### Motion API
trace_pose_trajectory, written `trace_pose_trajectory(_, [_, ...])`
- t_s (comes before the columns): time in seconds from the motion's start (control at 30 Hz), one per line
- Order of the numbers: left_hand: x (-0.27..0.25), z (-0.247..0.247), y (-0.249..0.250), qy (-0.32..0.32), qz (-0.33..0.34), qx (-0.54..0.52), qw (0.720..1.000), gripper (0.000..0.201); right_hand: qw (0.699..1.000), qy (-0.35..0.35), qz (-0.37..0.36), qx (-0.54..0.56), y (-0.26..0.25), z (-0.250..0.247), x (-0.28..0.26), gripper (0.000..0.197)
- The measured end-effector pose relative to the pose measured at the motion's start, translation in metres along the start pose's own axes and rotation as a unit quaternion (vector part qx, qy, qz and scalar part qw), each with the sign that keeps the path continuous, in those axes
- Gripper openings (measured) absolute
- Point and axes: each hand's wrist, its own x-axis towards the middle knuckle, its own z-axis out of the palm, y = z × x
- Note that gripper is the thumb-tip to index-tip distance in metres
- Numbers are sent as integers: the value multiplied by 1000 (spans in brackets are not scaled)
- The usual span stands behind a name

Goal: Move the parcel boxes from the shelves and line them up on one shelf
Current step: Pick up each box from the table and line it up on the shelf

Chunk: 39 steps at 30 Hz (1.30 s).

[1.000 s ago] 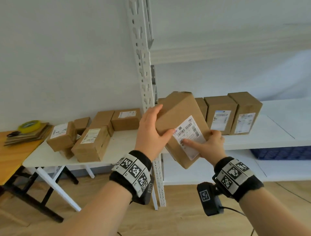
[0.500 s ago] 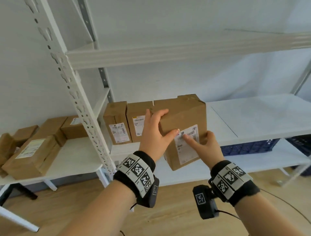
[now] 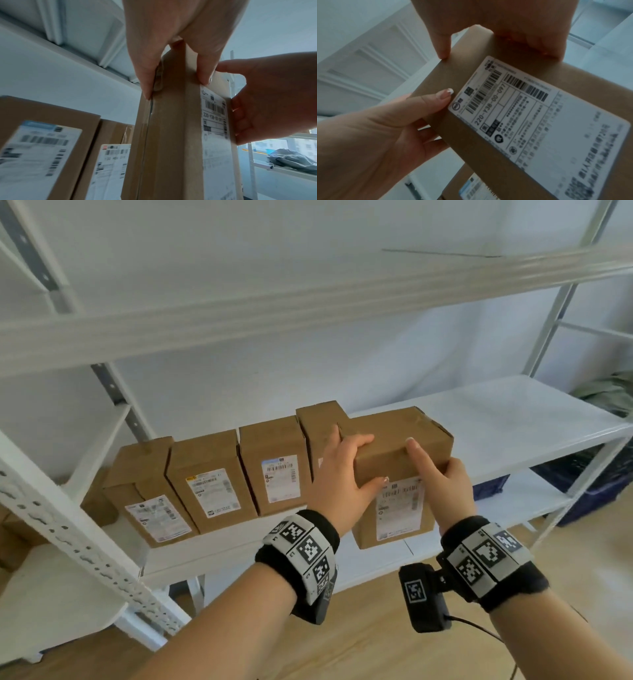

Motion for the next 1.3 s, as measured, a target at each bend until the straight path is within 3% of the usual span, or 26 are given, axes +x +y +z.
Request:
trace_pose_trajectory(0.33, [113, 40, -31, -92, 52, 27, 994, 49, 995, 102, 20, 10, -4, 1, 103, 46])
trace_pose_trajectory(0.6, [156, 59, -48, -123, -4, 64, 990, 55, 995, 88, 34, -22, 9, 15, 160, 33])
trace_pose_trajectory(0.83, [180, 70, -39, -156, -77, 146, 974, 55, 996, 48, 22, -65, 13, 23, 211, 40])
trace_pose_trajectory(1.07, [194, 71, -33, -135, -86, 254, 954, 38, 993, -13, -11, -114, 26, 26, 234, 55])
trace_pose_trajectory(1.2, [193, 59, -39, -54, -78, 248, 964, 34, 981, -61, -71, -171, 29, 31, 238, 49])
trace_pose_trajectory(1.3, [190, 48, -50, -21, -90, 283, 955, 37, 974, -88, -85, -193, 31, 33, 241, 41])
